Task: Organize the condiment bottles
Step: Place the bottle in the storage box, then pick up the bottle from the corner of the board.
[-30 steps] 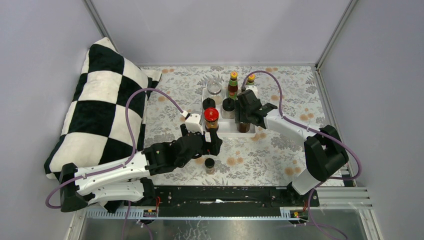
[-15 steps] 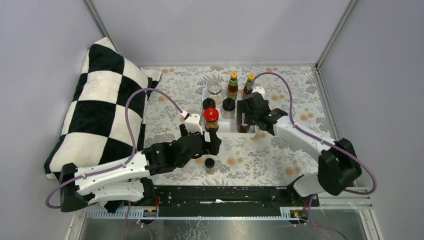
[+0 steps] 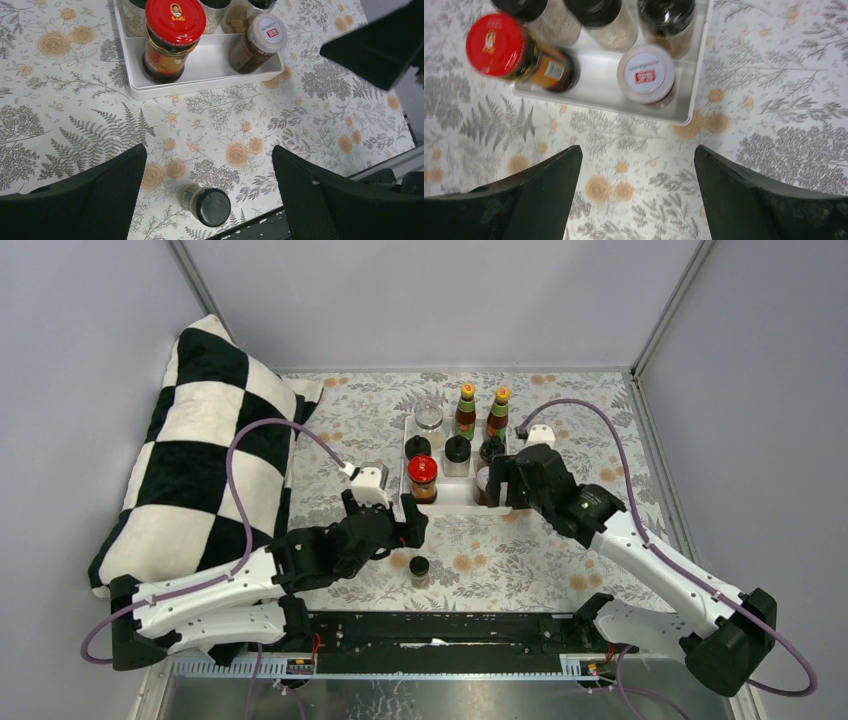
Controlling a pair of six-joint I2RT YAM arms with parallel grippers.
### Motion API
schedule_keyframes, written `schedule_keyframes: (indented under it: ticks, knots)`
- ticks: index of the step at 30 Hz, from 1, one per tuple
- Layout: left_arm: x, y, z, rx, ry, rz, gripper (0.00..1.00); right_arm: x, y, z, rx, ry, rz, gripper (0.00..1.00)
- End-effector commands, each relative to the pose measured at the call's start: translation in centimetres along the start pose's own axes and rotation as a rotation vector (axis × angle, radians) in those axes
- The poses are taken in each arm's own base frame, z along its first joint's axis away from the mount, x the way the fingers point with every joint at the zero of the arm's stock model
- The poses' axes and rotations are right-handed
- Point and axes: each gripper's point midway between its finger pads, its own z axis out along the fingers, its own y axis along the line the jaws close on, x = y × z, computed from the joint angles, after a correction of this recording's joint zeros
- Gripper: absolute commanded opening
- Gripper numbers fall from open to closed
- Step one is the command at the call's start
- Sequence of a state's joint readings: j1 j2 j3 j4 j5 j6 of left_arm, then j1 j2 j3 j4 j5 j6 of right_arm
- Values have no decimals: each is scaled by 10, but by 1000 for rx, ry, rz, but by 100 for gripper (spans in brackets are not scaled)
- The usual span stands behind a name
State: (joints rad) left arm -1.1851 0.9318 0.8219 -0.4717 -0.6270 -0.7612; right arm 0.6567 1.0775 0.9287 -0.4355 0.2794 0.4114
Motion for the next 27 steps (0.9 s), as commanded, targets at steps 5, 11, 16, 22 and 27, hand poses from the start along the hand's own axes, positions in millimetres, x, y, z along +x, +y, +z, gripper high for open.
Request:
schedule_keyframes:
  ticks: [5,11,16,22,27]
  knots:
    - [-11,21,-12,-59,-61,-24,99,18,26,-38,-103,30,-37,89]
    - [-32,29,-16,-38,-103,-42,99,30,45,-49,-176,25,-73,89]
    - [-49,43,-4,-11,-106,-78,99,42,70,-58,-224,19,-135,89]
    - [-60,53,6,-8,-106,-66,99,62,94,-69,-262,10,-201,89]
    - [-75,62,13,8,-110,-64,99,77,110,-76,-286,3,-240,90]
